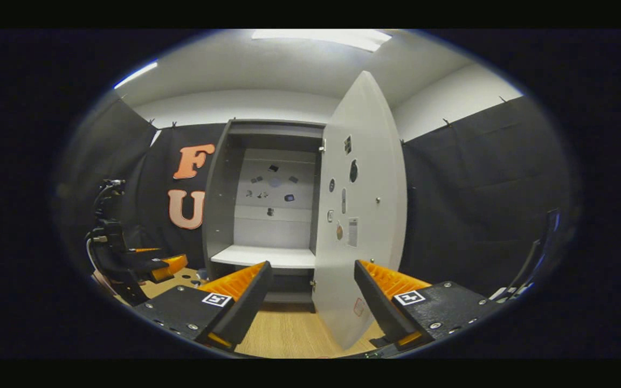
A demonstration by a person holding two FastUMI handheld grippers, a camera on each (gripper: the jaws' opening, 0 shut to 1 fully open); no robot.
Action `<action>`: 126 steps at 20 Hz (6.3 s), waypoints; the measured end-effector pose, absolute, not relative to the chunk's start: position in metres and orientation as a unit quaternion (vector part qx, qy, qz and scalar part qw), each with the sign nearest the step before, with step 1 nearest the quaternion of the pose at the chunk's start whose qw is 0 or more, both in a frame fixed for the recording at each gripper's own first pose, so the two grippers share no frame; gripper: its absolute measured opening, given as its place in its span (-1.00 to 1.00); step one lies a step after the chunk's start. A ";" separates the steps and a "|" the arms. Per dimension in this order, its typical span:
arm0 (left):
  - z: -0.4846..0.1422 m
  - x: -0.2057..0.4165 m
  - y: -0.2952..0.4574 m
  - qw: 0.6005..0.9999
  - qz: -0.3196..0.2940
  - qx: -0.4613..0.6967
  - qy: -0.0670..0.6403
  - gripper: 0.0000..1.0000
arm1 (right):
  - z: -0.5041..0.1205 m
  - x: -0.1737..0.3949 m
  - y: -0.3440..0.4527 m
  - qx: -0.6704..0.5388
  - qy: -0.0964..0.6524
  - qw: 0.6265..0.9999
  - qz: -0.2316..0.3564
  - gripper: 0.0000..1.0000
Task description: Open the cabinet door with the right hand, grasp the bottle in the cabinet with the left hand and place it on the coaster, then close the cabinet door with the right hand.
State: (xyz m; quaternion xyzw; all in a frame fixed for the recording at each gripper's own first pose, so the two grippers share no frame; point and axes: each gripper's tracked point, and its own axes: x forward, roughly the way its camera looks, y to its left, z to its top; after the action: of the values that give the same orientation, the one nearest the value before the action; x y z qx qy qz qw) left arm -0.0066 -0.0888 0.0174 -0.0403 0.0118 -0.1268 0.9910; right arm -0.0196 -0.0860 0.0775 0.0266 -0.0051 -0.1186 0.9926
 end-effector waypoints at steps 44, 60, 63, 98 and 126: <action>0.032 0.030 -0.021 0.999 -0.036 -0.028 0.012 0.94 | 0.077 0.094 -0.049 0.164 0.003 0.986 0.034 0.79; 0.009 0.084 0.043 0.999 -0.018 -0.045 0.018 0.89 | 0.081 0.195 0.054 0.088 0.009 0.996 0.031 0.94; 0.004 0.093 0.058 0.998 -0.018 -0.050 0.019 0.99 | 0.077 0.206 0.064 0.093 0.011 0.995 0.026 0.91; -0.008 0.131 0.110 0.997 -0.045 -0.045 0.038 0.89 | 0.044 0.280 0.081 0.078 0.042 0.996 -0.028 0.91; 0.031 0.035 0.035 0.999 -0.002 -0.036 0.009 0.89 | 0.072 0.125 0.024 0.049 0.024 0.998 0.014 0.92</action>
State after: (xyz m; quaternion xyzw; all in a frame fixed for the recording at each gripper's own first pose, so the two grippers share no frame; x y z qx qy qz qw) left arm 0.0353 0.0349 0.0309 -0.0357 0.0089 -0.0023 0.9993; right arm 0.1254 0.0238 0.0717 0.0486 0.0245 0.0140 0.9984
